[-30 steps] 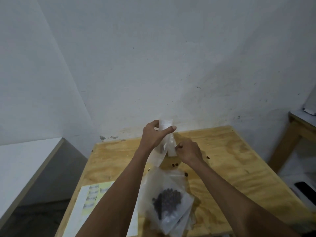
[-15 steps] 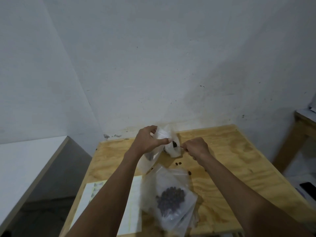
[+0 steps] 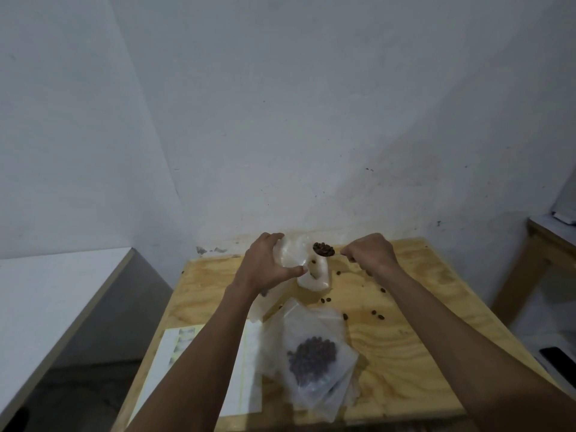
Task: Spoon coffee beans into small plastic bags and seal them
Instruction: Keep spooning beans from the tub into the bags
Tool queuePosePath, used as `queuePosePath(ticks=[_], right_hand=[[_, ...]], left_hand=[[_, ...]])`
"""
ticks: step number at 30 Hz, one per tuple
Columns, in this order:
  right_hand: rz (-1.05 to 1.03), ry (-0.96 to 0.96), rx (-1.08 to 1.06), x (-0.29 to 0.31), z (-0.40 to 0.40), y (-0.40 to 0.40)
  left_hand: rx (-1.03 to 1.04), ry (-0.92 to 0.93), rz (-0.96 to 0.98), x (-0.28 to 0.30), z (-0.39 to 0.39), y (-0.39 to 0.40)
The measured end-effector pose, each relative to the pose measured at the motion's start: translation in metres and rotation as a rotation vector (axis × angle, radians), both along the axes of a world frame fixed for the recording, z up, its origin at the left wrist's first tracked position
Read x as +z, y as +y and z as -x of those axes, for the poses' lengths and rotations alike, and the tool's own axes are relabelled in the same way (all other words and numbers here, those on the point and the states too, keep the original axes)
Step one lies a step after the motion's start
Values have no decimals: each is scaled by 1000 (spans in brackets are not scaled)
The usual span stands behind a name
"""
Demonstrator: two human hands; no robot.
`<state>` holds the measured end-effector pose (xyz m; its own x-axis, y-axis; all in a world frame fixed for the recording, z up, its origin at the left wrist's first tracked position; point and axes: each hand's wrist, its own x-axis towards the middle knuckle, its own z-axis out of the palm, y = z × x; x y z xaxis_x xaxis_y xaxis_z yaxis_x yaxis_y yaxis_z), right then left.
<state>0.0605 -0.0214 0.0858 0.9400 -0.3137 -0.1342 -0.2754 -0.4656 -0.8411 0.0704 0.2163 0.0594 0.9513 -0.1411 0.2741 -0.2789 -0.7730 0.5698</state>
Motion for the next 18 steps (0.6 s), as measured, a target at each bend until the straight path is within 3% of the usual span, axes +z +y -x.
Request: queuePosePath(ticks=[12, 18], right_hand=[[17, -70, 111, 52, 21, 21], [414, -186, 246, 47, 29, 40]], left_hand=[[-17, -46, -7, 15, 15, -12], [-27, -68, -16, 19, 16, -12]])
